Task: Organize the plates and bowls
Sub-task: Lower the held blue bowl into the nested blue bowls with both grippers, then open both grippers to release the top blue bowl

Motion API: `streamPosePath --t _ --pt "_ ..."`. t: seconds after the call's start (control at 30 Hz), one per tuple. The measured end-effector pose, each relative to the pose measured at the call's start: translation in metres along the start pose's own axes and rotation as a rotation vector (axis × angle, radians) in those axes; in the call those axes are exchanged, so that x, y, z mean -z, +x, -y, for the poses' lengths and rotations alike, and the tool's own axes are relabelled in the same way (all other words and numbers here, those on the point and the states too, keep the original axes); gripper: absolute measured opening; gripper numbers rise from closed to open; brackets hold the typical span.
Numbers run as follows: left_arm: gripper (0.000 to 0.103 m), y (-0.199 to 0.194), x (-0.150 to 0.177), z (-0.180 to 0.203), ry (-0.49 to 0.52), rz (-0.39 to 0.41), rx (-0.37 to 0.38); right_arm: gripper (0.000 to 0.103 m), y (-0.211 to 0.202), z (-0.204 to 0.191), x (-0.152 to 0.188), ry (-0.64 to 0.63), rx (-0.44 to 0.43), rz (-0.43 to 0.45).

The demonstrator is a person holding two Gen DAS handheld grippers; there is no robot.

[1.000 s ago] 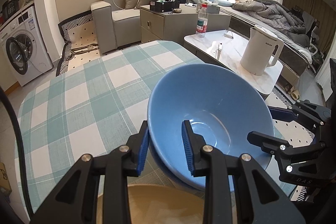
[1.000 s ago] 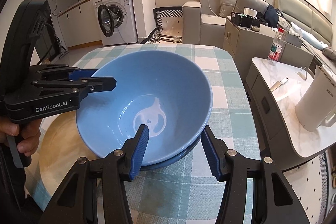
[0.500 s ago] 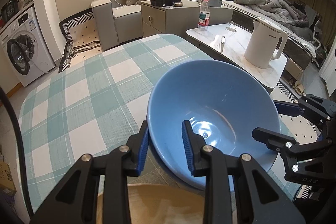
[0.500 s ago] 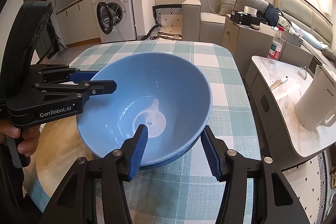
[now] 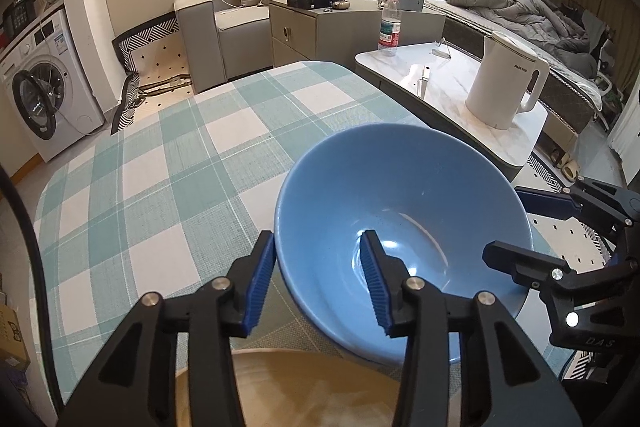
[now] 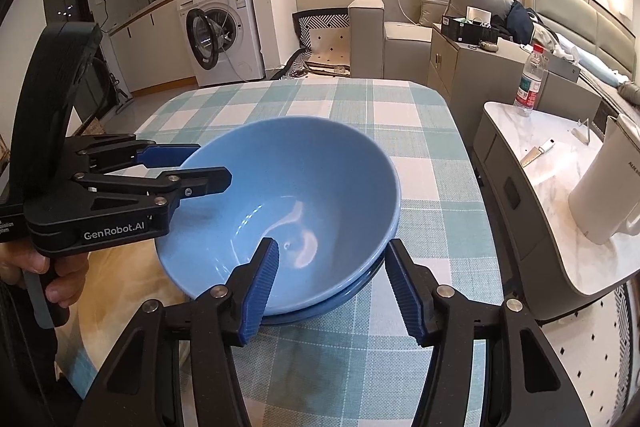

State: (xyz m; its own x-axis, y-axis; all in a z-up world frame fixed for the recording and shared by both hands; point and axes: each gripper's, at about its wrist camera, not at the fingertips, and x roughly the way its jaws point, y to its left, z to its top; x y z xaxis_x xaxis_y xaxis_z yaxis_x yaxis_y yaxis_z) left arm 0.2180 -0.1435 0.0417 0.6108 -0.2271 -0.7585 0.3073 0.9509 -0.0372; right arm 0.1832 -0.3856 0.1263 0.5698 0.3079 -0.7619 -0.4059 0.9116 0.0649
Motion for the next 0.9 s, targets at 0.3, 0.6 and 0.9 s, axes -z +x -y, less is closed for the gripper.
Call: streamPosePath --t 0.3,0.6,0.9 --pt "0.056 -0.004 -0.001 -0.016 -0.05 -0.004 0.031 0.075 -0.011 0.013 -0.01 0.055 -0.008 0.041" --pt "0.089 -0.005 0.002 -0.044 -0.175 0.012 0.071 0.082 -0.002 0.018 -0.011 0.09 -0.027 0.027" --pt "0.091 0.009 0.008 -0.048 -0.213 -0.039 0.113 0.09 0.014 0.022 -0.006 0.133 -0.061 -0.008"
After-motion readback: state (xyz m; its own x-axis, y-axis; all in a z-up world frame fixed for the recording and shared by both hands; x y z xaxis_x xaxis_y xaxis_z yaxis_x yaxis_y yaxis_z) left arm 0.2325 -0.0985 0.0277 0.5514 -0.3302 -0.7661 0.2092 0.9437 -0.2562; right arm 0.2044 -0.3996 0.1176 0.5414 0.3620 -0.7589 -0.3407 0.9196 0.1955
